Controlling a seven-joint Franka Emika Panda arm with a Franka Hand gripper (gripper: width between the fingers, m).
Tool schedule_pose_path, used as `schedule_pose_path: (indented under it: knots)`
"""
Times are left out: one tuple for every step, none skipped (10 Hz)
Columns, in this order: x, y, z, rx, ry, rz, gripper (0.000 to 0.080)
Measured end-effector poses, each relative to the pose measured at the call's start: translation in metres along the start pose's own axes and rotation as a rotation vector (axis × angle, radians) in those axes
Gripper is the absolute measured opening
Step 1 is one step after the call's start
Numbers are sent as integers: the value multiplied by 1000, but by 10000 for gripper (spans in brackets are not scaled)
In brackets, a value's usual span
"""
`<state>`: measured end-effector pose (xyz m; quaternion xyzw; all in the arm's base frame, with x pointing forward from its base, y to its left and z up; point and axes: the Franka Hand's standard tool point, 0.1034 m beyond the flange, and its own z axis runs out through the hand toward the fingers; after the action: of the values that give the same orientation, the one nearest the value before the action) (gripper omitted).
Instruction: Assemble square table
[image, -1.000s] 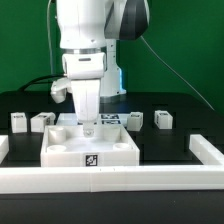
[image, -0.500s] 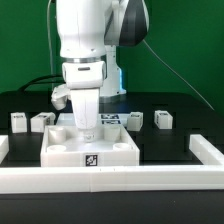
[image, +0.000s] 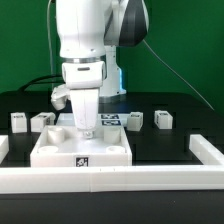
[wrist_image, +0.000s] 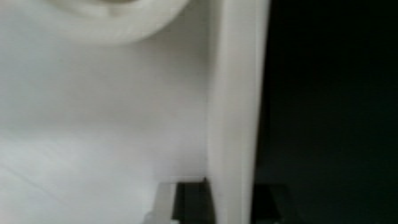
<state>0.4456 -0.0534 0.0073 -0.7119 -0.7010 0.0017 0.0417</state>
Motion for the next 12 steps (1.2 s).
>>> schedule_pose_path:
  knots:
    - [0,0,0,0,0,0,60]
    - [0,0,0,0,0,0,60]
    - [0,0,0,0,0,0,60]
    - [1,0,0,0,0,1,60]
    - [9,2,0,-3,3,4,60]
    - [20,6,0,-10,7,13,60]
    - [33,11,-1,-15,7,6,60]
    - [45,15,-1,-19,10,4,60]
    - [56,20,-1,-21,12,10,60]
    - [68,27,-1,-28,15,-2,60]
    - [79,33,-1,-34,14,-8,60]
    - [89,38,-2,-34,16,-4,60]
